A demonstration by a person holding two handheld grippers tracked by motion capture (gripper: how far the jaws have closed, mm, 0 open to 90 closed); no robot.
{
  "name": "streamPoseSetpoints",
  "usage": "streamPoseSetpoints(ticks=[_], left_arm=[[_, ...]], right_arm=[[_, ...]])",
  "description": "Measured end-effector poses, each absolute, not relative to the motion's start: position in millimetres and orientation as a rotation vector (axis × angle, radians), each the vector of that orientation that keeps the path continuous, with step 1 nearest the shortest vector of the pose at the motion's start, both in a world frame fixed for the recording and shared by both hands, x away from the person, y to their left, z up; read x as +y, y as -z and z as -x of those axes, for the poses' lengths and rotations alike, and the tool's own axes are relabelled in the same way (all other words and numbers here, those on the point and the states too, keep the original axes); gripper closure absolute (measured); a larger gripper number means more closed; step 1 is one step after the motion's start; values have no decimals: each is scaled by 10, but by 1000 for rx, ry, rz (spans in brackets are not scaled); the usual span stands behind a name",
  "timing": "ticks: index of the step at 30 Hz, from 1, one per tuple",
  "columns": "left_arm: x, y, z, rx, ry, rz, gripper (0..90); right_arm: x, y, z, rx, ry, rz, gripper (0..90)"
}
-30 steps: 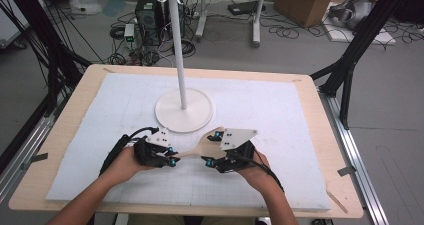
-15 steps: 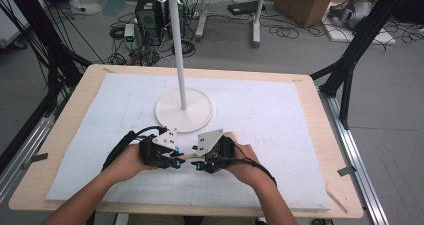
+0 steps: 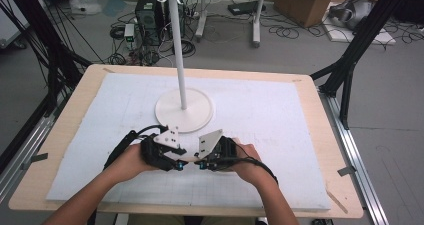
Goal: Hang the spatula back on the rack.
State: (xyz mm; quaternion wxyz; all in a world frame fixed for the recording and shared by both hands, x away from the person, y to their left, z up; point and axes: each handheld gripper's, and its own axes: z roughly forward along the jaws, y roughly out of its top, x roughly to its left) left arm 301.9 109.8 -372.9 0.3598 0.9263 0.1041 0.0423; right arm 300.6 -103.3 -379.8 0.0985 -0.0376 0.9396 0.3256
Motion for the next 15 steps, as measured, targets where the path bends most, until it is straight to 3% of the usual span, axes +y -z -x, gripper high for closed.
streamPoseSetpoints(ticks=[6,10,15], left_arm=[[1308,3526,-3070,478,-241,-2167,404],[1540,3395,-3064,602,-408,-1950,390],[1747,3299,-3054,696,-544,-1834,388]], right_arm=[[-1140,3794,-3018,2733,-979,55,739],[-1251,3765,-3042,2663,-992,-40,739],[-1372,3766,-3084,2599,-1018,-188,739]])
